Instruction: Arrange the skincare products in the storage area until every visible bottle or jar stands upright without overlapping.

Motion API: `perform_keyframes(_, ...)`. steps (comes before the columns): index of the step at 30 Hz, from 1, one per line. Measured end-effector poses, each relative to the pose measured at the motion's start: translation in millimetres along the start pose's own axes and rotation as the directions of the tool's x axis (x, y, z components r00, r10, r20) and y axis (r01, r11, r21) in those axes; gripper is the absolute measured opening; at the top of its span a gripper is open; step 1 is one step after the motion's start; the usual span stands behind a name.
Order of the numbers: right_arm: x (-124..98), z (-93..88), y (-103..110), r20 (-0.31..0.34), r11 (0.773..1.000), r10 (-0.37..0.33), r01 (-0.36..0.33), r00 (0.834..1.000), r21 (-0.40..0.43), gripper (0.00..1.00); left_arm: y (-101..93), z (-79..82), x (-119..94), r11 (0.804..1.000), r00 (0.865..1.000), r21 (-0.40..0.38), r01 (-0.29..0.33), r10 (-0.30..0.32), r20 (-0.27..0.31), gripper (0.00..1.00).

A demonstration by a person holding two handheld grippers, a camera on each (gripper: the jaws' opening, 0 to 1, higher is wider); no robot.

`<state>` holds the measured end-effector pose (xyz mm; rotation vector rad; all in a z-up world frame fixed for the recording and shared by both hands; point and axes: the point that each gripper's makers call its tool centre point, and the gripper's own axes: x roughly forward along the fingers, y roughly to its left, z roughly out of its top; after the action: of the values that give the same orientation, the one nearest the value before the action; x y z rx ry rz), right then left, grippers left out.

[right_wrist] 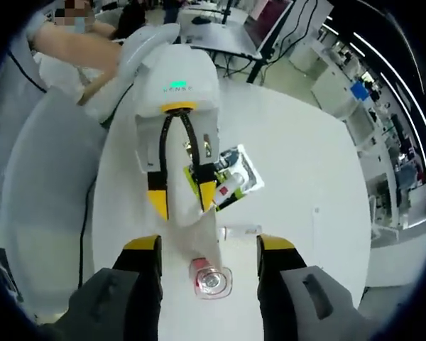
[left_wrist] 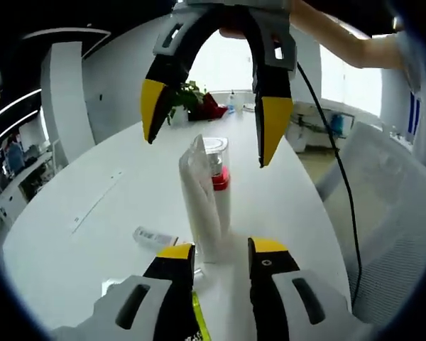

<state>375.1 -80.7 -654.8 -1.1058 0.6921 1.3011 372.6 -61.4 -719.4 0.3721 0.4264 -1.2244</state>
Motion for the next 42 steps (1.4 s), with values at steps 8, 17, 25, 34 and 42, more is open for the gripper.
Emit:
perform_keyframes(8, -7, -1.3, 7, 0.03, 0.999, -0.046, 0.045, 0.998, 0.02, 0.7, -18.6, -2.5, -10, 0.999, 1.0, -0.024, -0.022, 0.022, -0.002, 0.4)
perform_keyframes(17, -12, -9.1, 19, 0.046, 0.995, -0.079, 0.076, 0.996, 0.062, 0.81, -32.4, -1.5, -28, 0.995, 0.997, -0.061, -0.079, 0.08, 0.003, 0.53)
perform_keyframes(25, -20, -16.4, 27, 0.052, 0.988, -0.127, 0.122, 0.991, 0.1, 0.9, -34.1, 3.1, -45, 0.985, 0.988, -0.091, -0.149, 0.153, 0.036, 0.72)
perform_keyframes(34, -27, -20.3, 40, 0.067, 0.977, -0.165, 0.154, 0.984, 0.145, 0.99, -23.4, -3.3, -68, 0.971, 0.975, -0.12, -0.206, 0.214, 0.057, 0.88)
perform_keyframes(42, -29, -25.5, 55, 0.089, 0.966, -0.189, 0.169, 0.978, 0.194, 0.99, -24.2, -3.7, -89, 0.959, 0.963, -0.148, -0.24, 0.254, 0.091, 0.99)
